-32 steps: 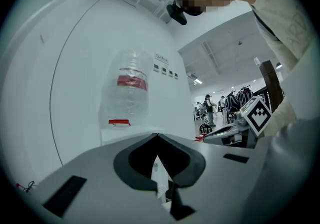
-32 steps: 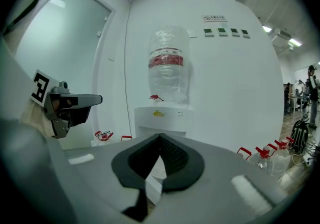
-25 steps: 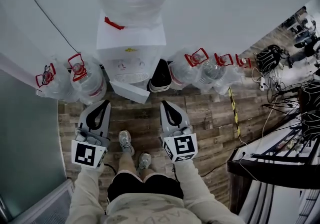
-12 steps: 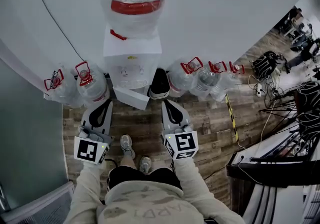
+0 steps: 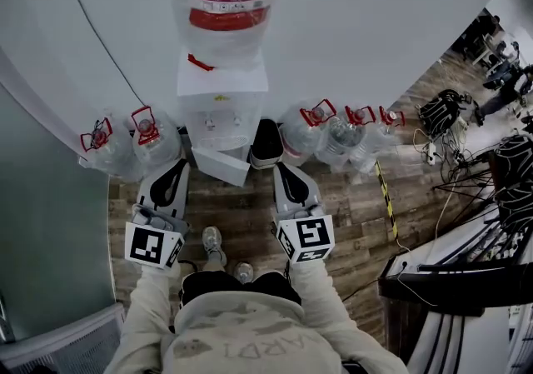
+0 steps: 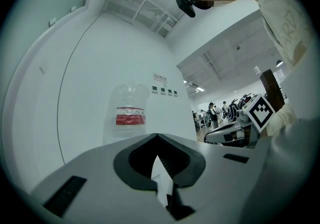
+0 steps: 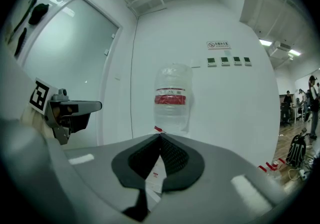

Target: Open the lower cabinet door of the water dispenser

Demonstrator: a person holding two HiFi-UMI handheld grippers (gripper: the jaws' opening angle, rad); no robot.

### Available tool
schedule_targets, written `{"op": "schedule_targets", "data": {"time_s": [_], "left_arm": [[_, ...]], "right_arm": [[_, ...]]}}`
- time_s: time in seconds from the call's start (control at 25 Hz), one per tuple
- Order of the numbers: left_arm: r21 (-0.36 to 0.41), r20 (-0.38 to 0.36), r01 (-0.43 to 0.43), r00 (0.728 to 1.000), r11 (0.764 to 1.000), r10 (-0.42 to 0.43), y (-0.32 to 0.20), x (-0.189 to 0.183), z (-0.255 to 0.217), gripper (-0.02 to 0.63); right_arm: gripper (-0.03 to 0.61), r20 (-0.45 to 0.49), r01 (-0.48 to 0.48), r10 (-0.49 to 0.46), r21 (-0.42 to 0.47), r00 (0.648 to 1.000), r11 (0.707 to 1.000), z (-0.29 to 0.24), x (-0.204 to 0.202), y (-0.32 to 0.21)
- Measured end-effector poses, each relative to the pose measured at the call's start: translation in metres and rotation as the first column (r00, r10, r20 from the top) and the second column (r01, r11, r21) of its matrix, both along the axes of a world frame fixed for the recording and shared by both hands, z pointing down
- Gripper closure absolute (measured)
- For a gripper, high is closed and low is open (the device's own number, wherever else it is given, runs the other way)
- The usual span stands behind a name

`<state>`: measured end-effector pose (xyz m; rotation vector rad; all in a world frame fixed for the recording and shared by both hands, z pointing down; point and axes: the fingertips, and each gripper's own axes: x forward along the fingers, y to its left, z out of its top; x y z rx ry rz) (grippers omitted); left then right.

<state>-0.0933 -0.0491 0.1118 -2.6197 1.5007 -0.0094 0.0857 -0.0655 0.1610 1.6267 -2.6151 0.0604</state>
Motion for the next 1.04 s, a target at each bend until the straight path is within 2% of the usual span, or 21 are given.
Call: {"op": "schedule_targets", "data": {"time_s": [1.04], "left_arm": [[0.033,-0.022,0.032,0.999,0.999,-0.031,0.024,0.003,-0.019,0.612]], "right_arm": [[0.571,-0.013,0.022,-0.022,0.064,1.000,0.998,-0.026,0.002,0.021]]}}
